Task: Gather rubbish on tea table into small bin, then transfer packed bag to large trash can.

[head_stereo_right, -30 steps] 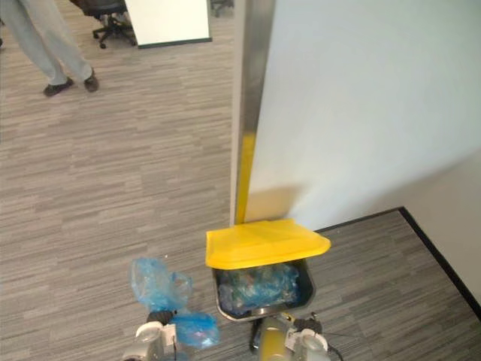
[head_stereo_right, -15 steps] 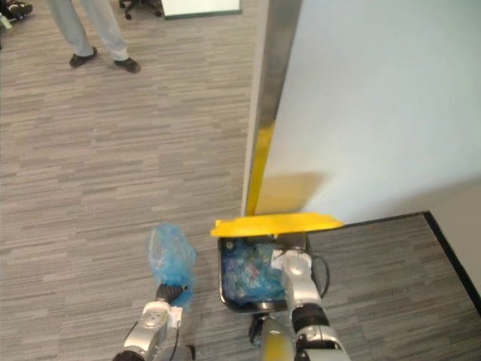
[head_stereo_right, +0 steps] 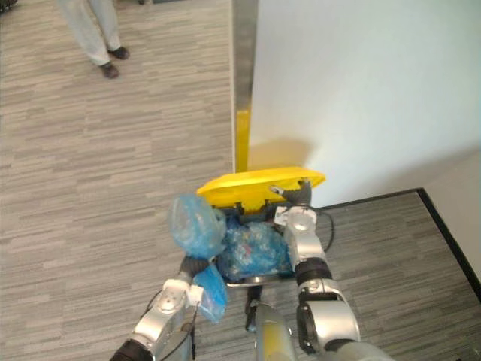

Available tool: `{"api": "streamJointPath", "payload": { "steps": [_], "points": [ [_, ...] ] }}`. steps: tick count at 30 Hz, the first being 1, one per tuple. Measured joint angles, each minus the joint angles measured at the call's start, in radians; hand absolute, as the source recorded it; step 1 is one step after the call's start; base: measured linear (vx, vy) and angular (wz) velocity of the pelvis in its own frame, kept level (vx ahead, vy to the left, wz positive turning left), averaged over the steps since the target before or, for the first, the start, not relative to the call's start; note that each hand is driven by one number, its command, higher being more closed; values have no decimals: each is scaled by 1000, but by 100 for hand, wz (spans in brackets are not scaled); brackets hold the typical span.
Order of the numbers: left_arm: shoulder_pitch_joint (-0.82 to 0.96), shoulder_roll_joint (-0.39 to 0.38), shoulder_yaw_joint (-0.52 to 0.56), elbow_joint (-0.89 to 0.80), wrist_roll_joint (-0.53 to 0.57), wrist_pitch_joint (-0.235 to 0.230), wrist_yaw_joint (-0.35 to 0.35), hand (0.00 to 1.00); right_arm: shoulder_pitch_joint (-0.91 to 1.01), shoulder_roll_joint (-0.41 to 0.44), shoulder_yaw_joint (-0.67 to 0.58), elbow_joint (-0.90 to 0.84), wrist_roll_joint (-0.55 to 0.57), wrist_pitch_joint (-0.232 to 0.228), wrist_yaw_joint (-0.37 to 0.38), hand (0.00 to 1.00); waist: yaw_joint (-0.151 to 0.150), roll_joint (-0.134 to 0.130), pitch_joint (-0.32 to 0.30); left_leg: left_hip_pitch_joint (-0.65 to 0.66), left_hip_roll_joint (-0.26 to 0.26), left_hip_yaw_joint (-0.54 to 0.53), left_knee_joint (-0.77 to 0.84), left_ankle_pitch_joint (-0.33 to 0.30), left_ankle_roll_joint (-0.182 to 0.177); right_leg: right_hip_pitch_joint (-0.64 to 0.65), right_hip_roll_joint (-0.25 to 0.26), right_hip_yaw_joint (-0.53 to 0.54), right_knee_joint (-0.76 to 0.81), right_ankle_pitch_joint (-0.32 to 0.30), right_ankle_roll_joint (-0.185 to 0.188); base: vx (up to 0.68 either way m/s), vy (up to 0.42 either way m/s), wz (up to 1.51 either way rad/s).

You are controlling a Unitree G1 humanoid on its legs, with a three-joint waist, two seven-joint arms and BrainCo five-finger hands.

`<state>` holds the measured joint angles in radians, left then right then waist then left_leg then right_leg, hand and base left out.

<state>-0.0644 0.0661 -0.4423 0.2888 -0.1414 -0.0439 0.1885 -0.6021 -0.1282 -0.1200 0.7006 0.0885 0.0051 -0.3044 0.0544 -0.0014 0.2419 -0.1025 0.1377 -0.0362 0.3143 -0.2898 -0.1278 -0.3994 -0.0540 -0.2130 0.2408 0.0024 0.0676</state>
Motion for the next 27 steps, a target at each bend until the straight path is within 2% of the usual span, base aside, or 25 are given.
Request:
{"api": "streamJointPath", "payload": {
  "steps": [4, 8, 13, 21, 25, 27],
  "points": [
    [-58, -4, -68, -89, -18, -31, -1, 100, -48, 3, -15, 0, 34, 5, 0, 0, 4, -8, 33, -51, -3, -1, 97, -42, 11, -4, -7, -1, 2, 18, -6, -83, 18, 3],
    [-123, -33, -118, -112, -18, -34, -3, 100, -113, 2, -27, -10, 49, 5, -3, 0, 5, -10, 40, -137, -12, 1, 171, -61, 17, -66, -17, 2, 17, 32, -7, -58, 9, 0],
    [-251, -92, -146, -106, -21, -35, -2, 100, -183, 1, -43, -25, 70, 5, -13, 0, 2, -6, 88, -203, -7, 1, 265, -96, 23, -108, -17, 5, 53, 34, -14, -38, 5, -3],
    [-442, -126, -126, 69, -38, -29, 5, 100, -298, 1, -48, -60, 71, 7, -23, 0, -9, -5, 120, -338, 10, 4, 382, -130, 18, -224, -6, 12, 107, 39, -19, -35, -7, -7],
    [-535, -137, -53, 130, -35, -18, 29, 100, -342, 0, -47, -100, 70, 4, -30, 0, -19, -5, 142, -408, 11, 4, 408, -136, 17, -284, -6, 20, 104, 51, -31, -53, -24, -1],
    [-566, -140, -23, 150, -31, -16, 43, 100, -357, -4, -47, -99, 71, 5, -30, 0, -20, -6, 145, -440, 16, 9, 416, -136, 17, -314, -4, 22, 103, 61, -23, -23, -41, -5]
  ]
}}
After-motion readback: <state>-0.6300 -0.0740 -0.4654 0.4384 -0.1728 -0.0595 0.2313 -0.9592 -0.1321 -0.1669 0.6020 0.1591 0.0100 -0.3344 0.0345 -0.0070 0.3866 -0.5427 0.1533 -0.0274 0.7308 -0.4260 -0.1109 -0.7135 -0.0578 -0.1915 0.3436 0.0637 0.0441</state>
